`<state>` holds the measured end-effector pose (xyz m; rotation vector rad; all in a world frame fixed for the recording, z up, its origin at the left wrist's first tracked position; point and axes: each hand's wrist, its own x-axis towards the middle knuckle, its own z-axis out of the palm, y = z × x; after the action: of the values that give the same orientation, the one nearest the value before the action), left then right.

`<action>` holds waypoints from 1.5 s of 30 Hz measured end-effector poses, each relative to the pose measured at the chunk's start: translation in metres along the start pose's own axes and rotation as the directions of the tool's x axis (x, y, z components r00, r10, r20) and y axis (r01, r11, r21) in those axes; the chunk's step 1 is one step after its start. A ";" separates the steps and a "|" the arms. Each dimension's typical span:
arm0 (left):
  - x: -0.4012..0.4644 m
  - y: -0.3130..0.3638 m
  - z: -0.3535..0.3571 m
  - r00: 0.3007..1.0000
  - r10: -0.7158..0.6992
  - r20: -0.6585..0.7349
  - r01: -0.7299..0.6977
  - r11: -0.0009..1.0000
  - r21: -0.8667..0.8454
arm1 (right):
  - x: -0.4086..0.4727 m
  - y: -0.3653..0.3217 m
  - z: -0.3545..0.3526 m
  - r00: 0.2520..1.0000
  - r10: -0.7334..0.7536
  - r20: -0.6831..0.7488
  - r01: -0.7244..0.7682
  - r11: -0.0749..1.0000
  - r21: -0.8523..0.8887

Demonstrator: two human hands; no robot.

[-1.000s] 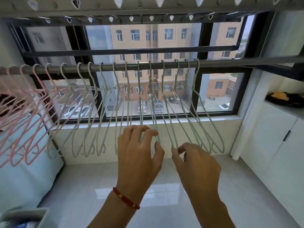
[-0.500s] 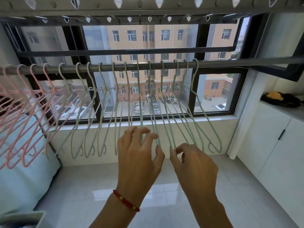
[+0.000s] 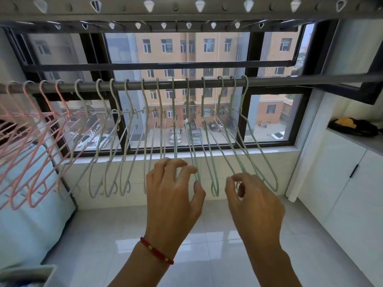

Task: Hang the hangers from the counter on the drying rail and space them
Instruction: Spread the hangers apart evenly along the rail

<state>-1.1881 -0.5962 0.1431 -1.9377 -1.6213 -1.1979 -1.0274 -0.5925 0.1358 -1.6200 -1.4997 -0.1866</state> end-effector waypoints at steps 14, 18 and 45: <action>-0.001 0.006 -0.001 1.000 -0.022 -0.022 0.022 1.000 0.012 | 0.016 0.014 0.002 0.986 0.081 0.148 -0.054 0.984 -0.172; -0.002 0.006 0.000 0.999 -0.021 -0.031 0.021 1.000 0.008 | 0.016 0.015 0.002 0.984 0.077 0.163 -0.043 0.979 -0.200; 0.000 0.008 0.001 0.999 -0.022 -0.032 0.022 1.000 -0.006 | 0.010 0.021 -0.003 0.998 0.043 0.048 -0.038 0.994 -0.104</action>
<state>-1.1797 -0.5974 0.1445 -1.8987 -1.6288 -1.2367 -1.0058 -0.5843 0.1340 -1.7474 -1.5154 -0.2049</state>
